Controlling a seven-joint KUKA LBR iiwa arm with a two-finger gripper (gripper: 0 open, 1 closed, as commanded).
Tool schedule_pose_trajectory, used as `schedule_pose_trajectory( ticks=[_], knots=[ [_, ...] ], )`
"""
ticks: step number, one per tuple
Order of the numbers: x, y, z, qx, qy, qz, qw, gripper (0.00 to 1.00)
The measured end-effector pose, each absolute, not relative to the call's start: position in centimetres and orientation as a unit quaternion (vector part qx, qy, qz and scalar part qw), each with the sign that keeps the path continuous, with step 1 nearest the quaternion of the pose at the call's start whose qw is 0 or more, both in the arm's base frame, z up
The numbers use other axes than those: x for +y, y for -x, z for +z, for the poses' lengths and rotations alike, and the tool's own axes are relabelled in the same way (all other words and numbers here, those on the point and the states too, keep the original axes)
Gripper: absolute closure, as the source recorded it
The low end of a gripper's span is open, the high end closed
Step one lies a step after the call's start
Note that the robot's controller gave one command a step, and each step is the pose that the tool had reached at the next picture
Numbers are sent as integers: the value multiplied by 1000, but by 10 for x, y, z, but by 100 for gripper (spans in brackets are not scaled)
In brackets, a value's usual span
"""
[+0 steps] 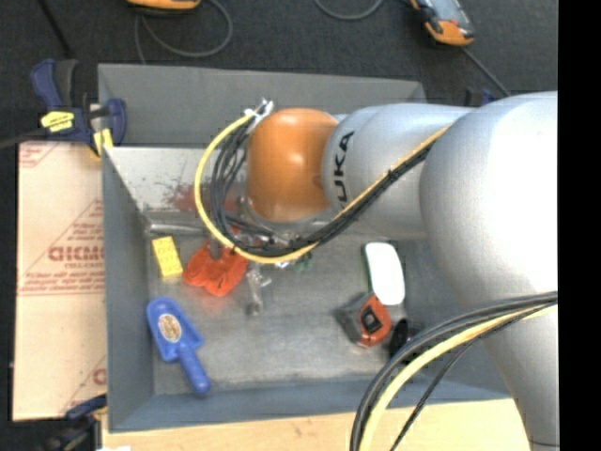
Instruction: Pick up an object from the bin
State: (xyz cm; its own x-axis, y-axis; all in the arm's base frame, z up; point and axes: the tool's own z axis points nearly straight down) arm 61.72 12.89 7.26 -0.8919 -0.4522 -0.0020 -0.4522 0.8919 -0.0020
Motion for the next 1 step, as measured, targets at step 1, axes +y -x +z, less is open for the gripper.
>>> schedule_pose_trajectory(
  ticks=[1],
  knots=[
    [141, -607, 73, 918, 397, 0, 4, 100]
  ],
)
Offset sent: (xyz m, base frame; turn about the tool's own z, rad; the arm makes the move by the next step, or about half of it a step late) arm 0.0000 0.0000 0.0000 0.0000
